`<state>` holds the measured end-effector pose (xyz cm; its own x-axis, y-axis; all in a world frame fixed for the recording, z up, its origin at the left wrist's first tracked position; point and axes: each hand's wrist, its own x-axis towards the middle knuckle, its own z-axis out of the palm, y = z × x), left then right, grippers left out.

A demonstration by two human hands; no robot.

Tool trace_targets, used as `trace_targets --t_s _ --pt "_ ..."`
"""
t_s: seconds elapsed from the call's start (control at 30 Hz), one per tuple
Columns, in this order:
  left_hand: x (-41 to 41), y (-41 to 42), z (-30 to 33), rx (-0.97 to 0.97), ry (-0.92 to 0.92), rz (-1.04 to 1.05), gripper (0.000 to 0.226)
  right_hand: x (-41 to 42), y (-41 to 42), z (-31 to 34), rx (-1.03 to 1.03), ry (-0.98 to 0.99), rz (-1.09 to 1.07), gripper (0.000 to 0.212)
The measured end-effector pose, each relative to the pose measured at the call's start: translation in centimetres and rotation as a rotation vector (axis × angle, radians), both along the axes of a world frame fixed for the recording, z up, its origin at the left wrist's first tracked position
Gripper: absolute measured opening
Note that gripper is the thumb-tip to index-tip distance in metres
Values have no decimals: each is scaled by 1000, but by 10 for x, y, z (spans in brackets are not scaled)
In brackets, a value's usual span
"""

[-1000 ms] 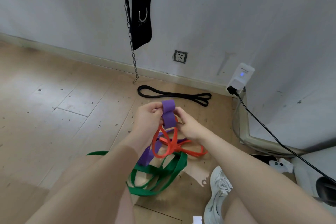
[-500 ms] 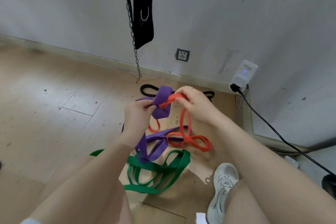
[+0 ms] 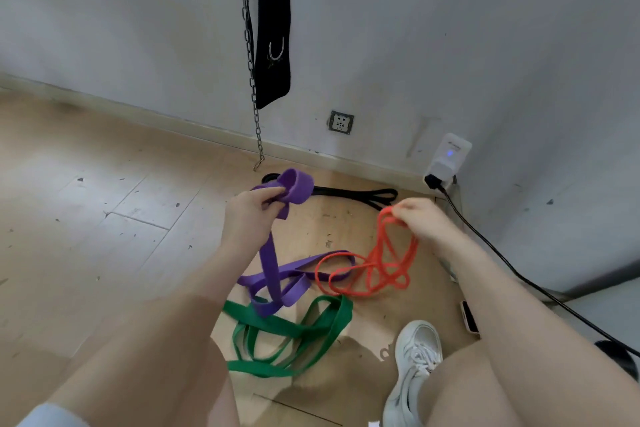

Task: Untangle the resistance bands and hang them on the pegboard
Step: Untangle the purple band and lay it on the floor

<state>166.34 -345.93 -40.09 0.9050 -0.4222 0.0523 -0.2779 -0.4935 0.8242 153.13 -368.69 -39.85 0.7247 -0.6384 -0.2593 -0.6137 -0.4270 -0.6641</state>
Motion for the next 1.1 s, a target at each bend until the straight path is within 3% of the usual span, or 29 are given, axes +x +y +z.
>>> trace_targets --t_s 0.03,0.07,0.1,0.17,0.2,0.27,0.33,0.4,0.57,0.7,0.8,0.97,1.1 --pt "-5 2 5 -46 8 -50 29 0 6 -1 -99 98 98 15" --pt "-9 4 10 -112 44 -104 30 2 14 1 -145 56 178 14" --pt "-13 7 14 -179 105 -158 33 4 24 6 -90 -81 243 26" --pt "-19 10 19 -256 223 -274 38 5 46 20 266 -398 311 59" --pt "-21 12 21 -259 262 -338 37 6 53 25 380 -455 348 70" --pt "-25 13 23 -258 314 -419 36 6 58 26 403 -407 524 78" --pt "-28 12 26 -250 337 -394 31 4 61 23 322 -309 660 65" --pt "-27 11 24 -273 355 -330 28 4 60 19 233 -287 648 42" --pt "-19 3 13 -520 497 128 17 0 57 22 207 -174 571 27" --pt "-21 -5 8 -619 538 254 25 6 75 22 -164 -219 428 16" --pt "-21 -9 10 -701 536 259 27 7 90 17 -268 -380 170 18" --pt "-11 -7 24 -651 467 119 23 -2 98 12 -128 -248 455 23" --pt "-3 1 46 -503 410 -111 33 7 74 22 -9 -440 181 8"
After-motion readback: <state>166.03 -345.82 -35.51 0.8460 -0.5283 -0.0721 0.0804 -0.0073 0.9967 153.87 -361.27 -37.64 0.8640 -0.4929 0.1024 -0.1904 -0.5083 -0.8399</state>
